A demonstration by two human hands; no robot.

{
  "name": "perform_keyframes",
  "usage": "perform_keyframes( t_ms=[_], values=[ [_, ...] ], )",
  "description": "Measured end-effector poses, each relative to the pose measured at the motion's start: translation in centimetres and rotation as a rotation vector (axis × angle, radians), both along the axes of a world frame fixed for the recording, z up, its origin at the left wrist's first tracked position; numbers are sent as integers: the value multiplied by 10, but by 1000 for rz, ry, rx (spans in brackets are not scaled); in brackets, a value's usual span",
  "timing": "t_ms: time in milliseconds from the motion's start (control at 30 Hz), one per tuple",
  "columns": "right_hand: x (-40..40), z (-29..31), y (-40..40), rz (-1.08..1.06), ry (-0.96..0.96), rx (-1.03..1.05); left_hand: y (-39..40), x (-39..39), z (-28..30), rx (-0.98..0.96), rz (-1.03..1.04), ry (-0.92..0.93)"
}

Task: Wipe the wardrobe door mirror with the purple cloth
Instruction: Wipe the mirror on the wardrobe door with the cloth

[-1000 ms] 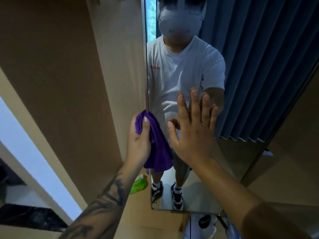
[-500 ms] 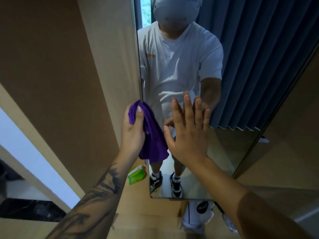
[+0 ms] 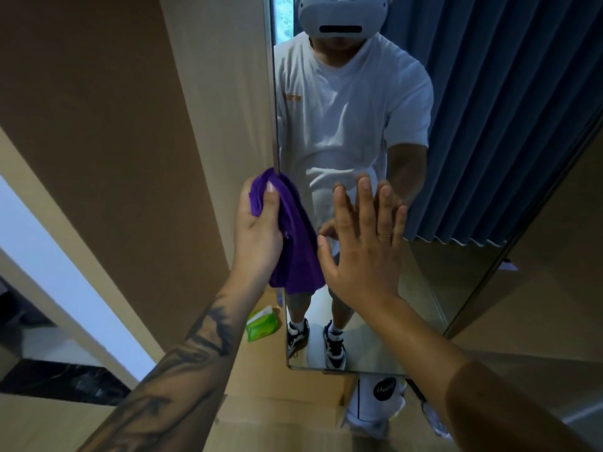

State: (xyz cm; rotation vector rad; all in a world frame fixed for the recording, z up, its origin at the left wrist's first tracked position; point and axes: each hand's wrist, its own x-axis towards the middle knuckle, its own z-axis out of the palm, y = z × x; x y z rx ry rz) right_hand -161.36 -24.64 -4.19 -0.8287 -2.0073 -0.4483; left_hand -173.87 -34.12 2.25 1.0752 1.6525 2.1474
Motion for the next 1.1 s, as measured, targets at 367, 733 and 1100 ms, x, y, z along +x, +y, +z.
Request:
perform_keyframes(
  t_ms=[367,733,1100],
  values=[
    [1,-1,0,-9,-18,3,-2,-1,-7,-37,-37,-48],
    [0,-2,2,-23,-24,25,-11,-2,-57,-237,-120,-181],
    [-1,-1,-1,-17,-16,6,-6,2,-36,-139,-66,-205]
  ],
)
